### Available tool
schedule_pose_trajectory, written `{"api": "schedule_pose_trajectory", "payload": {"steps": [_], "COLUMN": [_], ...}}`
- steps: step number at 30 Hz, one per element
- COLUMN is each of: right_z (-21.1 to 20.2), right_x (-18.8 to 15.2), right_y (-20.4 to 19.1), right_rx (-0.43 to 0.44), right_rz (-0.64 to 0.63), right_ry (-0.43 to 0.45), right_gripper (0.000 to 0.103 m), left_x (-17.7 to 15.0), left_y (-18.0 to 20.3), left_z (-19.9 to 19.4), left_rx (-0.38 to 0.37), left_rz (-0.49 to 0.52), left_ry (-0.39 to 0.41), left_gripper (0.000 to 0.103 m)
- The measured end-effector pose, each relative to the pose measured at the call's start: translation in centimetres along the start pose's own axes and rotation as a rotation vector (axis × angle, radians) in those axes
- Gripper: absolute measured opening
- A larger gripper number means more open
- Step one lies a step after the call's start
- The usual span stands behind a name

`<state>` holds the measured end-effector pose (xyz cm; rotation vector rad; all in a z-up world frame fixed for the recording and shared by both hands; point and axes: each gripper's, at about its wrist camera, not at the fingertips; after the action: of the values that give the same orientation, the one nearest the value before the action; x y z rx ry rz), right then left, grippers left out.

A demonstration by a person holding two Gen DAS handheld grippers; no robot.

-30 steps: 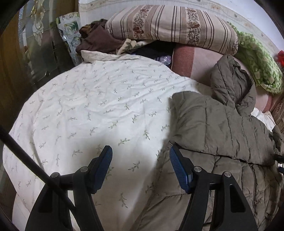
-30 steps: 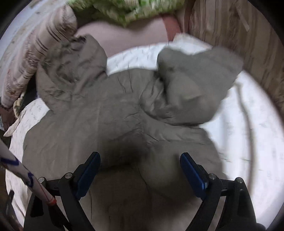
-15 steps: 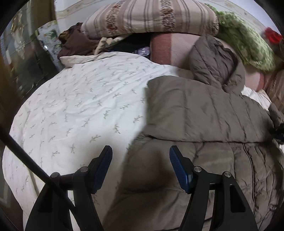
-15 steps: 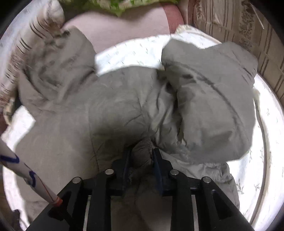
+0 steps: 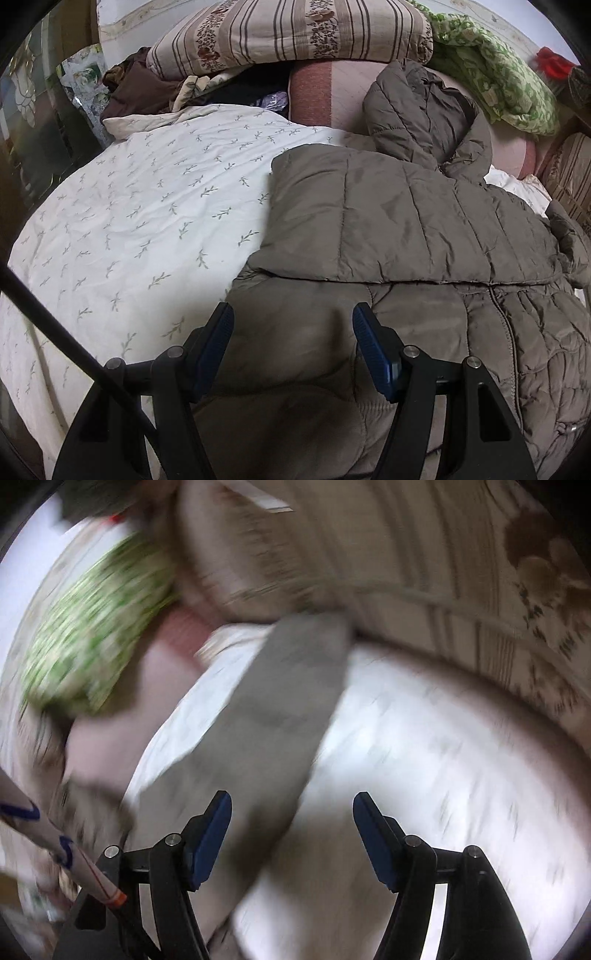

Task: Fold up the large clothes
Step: 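Grasp the other sleeve with the right gripper and fold it across the body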

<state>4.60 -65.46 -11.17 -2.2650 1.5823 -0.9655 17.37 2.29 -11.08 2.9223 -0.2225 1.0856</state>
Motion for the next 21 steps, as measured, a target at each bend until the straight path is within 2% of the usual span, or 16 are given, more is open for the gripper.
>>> {"api": "schedule_pose_trajectory", "payload": {"steps": [4, 8, 10, 11, 12, 14, 16, 18, 21], "right_z": [4.0, 6.9, 8.1, 8.4, 8.7, 6.9, 4.2, 1.3, -4.3], "right_x": [4.0, 6.1, 6.7, 6.9, 7.2, 7.4, 7.6, 7.6, 7.0], "right_y": [2.2, 0.9, -0.7, -1.0, -1.3, -1.6, -3.1, -4.5, -8.8], "right_rx": [0.016, -0.009, -0.052, -0.083, -0.103, -0.089, -0.111, -0.098, -0.059], "right_rz": [0.104, 0.086, 0.041, 0.027, 0.024, 0.032, -0.014, -0.04, -0.121], "right_ry": [0.002, 0.013, 0.021, 0.012, 0.005, 0.031, 0.076, 0.106, 0.167], "right_gripper": [0.073, 0.073, 0.057, 0.03, 0.014, 0.011, 0.01, 0.01, 0.009], "left_x": [0.2, 0.0, -0.1, -0.1, -0.1, -0.1, -0.1, -0.1, 0.1], "left_y": [0.8, 1.1, 1.3, 1.4, 1.5, 1.4, 1.1, 0.5, -0.4], "left_z": [1.8, 3.7, 3.8, 3.8, 3.7, 3.5, 3.2, 2.5, 0.8], "left_rx": [0.013, 0.017, 0.025, 0.031, 0.033, 0.029, 0.016, -0.002, 0.006], "left_rz": [0.018, 0.016, 0.022, 0.029, 0.032, 0.031, 0.024, 0.003, -0.02], "left_ry": [-0.014, -0.053, -0.05, -0.048, -0.047, -0.047, -0.05, -0.051, -0.021], "left_gripper": [0.066, 0.066, 0.068, 0.068, 0.068, 0.068, 0.068, 0.068, 0.068]}}
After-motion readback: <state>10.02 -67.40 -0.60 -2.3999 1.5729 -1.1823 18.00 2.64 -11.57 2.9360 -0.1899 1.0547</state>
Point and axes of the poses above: each gripper's, at about its wrist camera, not at the fingertips, and z roughly the way its jaws point, y to its right, x to its top, and after that the axes turned 1 degree about x, right-handed
